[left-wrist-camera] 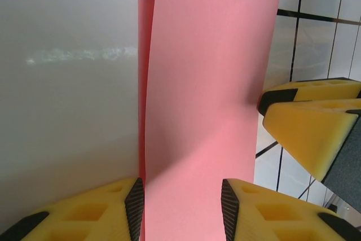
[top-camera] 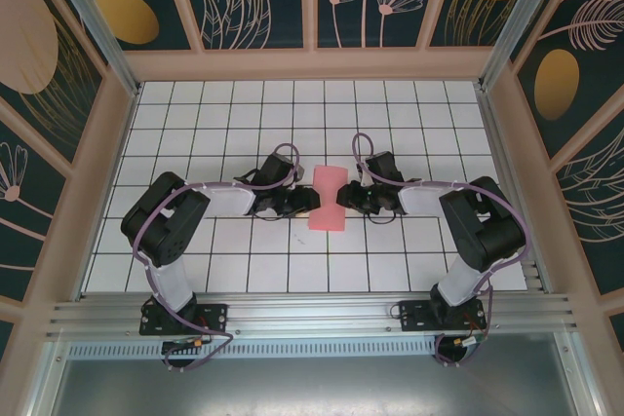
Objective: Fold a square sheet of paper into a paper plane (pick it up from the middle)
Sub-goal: Fold the triangle a second time at the center of the table.
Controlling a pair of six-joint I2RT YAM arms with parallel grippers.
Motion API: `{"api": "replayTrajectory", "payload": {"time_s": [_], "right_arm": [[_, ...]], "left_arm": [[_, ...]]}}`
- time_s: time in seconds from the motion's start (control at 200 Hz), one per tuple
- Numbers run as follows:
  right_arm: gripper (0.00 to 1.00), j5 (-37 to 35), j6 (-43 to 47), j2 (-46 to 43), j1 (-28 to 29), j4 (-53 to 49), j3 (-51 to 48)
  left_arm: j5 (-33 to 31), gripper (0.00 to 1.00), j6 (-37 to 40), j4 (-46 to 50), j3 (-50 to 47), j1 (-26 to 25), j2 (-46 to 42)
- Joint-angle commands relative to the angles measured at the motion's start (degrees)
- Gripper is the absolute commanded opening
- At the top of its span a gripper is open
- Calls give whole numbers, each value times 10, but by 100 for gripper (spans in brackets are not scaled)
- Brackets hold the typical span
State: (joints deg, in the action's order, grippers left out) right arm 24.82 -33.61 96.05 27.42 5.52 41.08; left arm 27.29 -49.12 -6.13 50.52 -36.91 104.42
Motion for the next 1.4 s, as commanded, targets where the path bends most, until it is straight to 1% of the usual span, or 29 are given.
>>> {"api": "replayTrajectory", "payload": {"time_s": [0.0, 0.25, 0.395, 0.5, 0.57, 0.686, 0.766, 0.816, 0.891, 1.006, 1.041, 1.066, 1.176, 1.266, 1.321, 1.396], "right_arm": [[34, -23, -4, 20, -5, -21, -21], [34, -22, -4, 20, -5, -23, -19], [34, -18, -4, 22, -5, -20, -18], [35, -14, -4, 19, -5, -17, -17], [35, -13, -3, 15, -5, -17, -15], [36, -9, 5, -2, -4, -15, -10], [40, -14, 14, -26, -4, -16, -8], [42, -21, 22, -49, -2, -15, -10], [44, -52, 36, -86, 6, -23, -15], [45, -117, 58, -155, 36, -19, -36], [45, -136, 65, -176, 59, -5, -49], [45, -157, 69, -194, 75, 6, -61], [45, -211, 105, -242, 130, 68, -110], [44, -253, 160, -255, 192, 127, -143], [44, -308, 192, -250, 234, 152, -149], [45, -360, 236, -231, 275, 177, -149]], "left_arm": [[21, 43, 9, 13, 7, -5, 7], [18, 43, 4, 6, 7, -5, -7], [16, 39, -1, -3, 6, -5, -10], [24, 33, -12, -23, 4, -5, -7], [28, 27, -21, -36, 0, -5, -5], [15, 18, -31, -44, -6, -5, -13], [-1, 9, -42, -48, -14, -5, -26], [-11, 7, -50, -52, -22, -5, -37], [-26, 5, -63, -53, -31, -5, -53], [-35, 3, -87, -59, -44, -5, -59], [-36, 3, -94, -64, -49, -5, -78], [-39, 3, -98, -65, -51, -4, -81], [-43, 3, -113, -69, -54, -5, -83], [-35, 4, -129, -87, -60, -5, -83], [-31, 4, -137, -97, -63, -5, -83], [-30, 4, -138, -95, -61, -5, -81]]}}
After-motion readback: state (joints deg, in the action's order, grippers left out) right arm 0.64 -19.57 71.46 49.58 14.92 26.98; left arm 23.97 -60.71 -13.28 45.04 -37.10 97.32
